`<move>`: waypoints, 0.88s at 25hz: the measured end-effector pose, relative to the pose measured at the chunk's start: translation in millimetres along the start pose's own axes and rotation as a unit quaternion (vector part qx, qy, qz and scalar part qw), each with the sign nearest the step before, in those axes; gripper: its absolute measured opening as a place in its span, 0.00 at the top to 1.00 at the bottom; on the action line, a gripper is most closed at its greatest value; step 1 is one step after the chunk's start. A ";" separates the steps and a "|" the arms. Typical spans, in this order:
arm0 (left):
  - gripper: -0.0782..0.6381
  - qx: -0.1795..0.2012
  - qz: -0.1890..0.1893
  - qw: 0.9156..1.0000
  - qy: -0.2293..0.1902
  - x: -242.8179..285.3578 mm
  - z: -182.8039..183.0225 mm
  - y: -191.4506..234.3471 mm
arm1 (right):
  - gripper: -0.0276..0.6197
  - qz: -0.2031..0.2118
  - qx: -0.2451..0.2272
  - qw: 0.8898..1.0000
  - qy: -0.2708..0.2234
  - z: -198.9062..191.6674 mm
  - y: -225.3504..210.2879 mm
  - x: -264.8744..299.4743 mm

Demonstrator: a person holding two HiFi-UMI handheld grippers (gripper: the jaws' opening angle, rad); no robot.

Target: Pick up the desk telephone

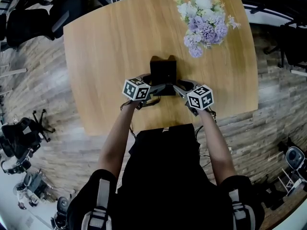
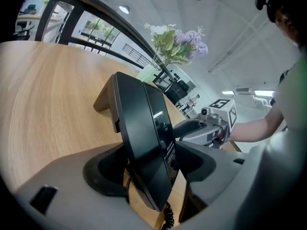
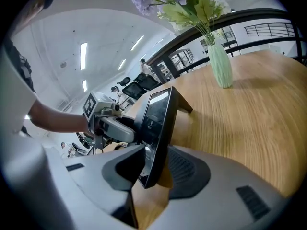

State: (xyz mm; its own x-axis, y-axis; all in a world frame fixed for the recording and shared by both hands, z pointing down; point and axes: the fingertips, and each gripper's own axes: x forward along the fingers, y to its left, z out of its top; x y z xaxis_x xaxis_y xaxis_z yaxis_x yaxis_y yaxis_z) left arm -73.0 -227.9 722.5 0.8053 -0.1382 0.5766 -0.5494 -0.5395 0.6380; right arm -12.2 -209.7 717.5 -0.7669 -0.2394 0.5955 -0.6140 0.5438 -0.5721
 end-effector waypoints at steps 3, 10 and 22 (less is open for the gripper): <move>0.48 -0.003 -0.002 1.000 0.004 3.9 -1.4 0.5 | 0.75 0.005 0.000 1.000 0.001 1.0 -0.2 4.4; 0.49 -0.007 -0.008 1.000 0.012 6.7 -3.5 1.6 | 0.75 0.015 0.004 1.000 0.006 2.7 -0.9 12.5; 0.48 -0.005 -0.022 0.999 0.023 20.3 -6.4 2.1 | 0.73 0.044 0.020 0.999 -0.004 3.1 -2.7 17.2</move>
State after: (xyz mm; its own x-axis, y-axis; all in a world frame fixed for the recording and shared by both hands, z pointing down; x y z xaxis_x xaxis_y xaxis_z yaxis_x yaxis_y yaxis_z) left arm -59.2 -226.5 738.8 0.8176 -0.0754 0.5708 -0.5158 -0.5366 0.6679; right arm -24.3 -217.8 727.5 -0.8196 -0.1984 0.5375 -0.5508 0.5310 -0.6439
